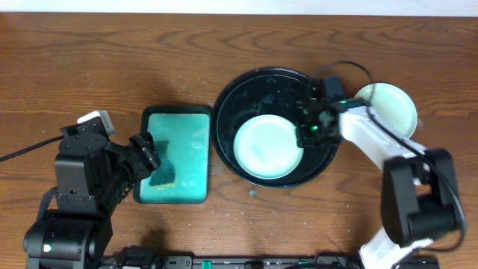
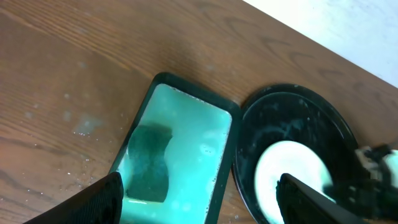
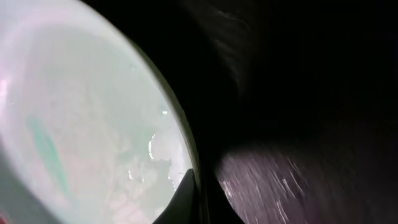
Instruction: Clean dirty plates on tray and stack at the side
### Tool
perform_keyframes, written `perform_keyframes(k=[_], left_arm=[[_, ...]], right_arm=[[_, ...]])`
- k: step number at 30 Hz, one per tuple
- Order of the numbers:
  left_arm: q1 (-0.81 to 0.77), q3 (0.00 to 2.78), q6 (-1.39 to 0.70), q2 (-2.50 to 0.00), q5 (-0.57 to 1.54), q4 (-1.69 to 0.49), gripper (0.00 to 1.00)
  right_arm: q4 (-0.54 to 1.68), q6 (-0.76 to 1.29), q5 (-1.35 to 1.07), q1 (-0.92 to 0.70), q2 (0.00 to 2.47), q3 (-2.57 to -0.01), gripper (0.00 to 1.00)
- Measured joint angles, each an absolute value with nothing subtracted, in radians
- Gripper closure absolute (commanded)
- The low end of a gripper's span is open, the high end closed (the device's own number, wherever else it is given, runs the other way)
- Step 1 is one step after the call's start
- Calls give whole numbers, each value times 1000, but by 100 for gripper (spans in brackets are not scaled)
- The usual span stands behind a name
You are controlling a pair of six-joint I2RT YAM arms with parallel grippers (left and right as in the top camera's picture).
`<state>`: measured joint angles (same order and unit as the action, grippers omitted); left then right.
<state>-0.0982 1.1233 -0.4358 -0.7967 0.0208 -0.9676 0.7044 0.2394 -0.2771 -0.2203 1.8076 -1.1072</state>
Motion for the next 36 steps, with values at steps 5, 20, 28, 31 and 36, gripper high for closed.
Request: perform_keyframes(k=[5,20,28,31,36], left_arm=[[-98,1123,-431,-832,21,-992,21],[-98,1123,-410,-1158,-30,-1095,21],[-98,1123,-409,-1304,-62,-1099,21],[-98,1123,-409,-1309,-78,-1104,21],[-98,1123,-406,-1309,-97,-1127,21]], right_arm=[[801,456,-183,-205,1715,-1107,88],[717,273,-136,-195,1714,-1104,69],[633,208,-151,-178,1794,-1081,82],[613,172,-231,-145,1855,-1085,99],[619,243,-283,-131,1863,-1085,99]])
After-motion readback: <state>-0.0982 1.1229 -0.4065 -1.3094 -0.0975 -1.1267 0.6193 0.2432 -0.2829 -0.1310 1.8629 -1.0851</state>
